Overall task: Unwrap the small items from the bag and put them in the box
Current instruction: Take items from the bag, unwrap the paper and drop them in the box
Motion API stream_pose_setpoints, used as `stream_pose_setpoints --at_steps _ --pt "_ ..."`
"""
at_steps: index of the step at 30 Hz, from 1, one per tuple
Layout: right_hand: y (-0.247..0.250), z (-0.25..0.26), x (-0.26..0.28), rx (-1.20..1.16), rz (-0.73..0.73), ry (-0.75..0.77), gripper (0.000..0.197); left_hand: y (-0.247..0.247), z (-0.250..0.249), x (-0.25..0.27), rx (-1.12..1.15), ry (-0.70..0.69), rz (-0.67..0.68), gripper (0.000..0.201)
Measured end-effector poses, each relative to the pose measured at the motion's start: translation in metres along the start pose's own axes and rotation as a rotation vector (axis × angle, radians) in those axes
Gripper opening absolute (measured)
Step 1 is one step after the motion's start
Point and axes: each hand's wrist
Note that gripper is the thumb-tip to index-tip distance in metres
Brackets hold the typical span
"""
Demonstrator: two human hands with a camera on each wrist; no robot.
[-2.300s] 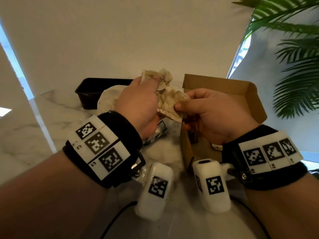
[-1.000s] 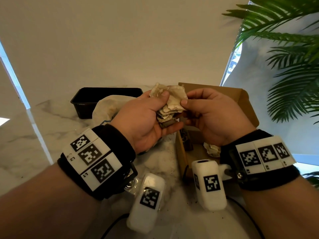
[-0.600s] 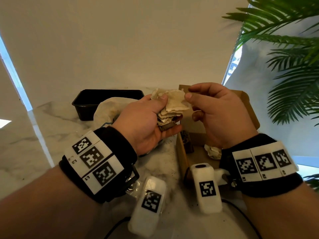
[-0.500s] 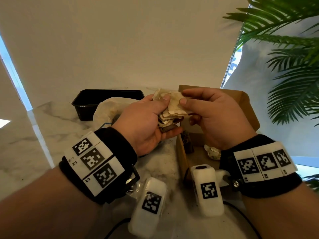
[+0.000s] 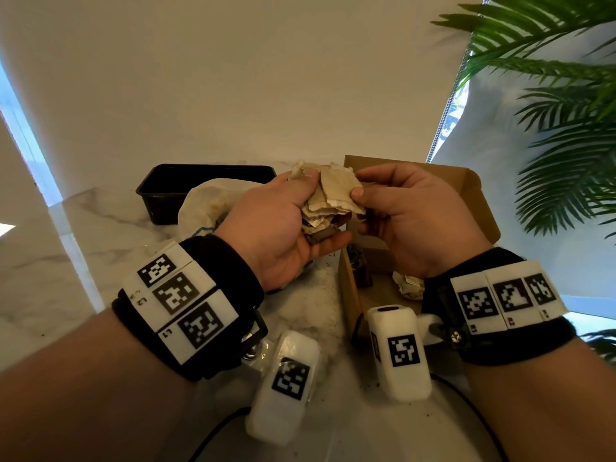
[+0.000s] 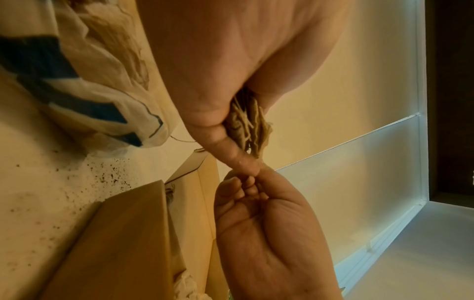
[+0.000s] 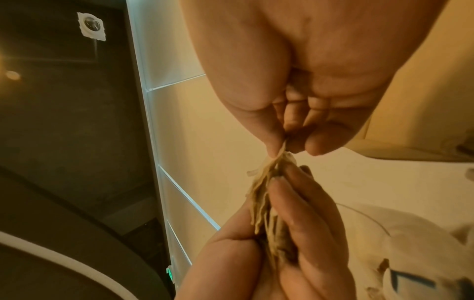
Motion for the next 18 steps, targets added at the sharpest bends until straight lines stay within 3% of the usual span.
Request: stream_pose_setpoints --at_steps 13,18 --pt "-0.0026 -0.0002 -0.0001 -0.058 0.01 -0.06 0.018 0.0005 -0.0005 -0.0002 -0.048 -0.034 -0.022 0.02" --pt "-0.0063 -0.0041 0.0002 -0.058 0.027 -0.069 0.032 0.0011 0.0009 0.0005 -0.056 -0.04 -0.014 0.022"
Point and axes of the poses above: each hand's wrist, its own x-axis away from the middle knuckle, its own y-axis out of the back of the hand, z = x × y, and after that the axes turned 4 degrees about -y, right-handed
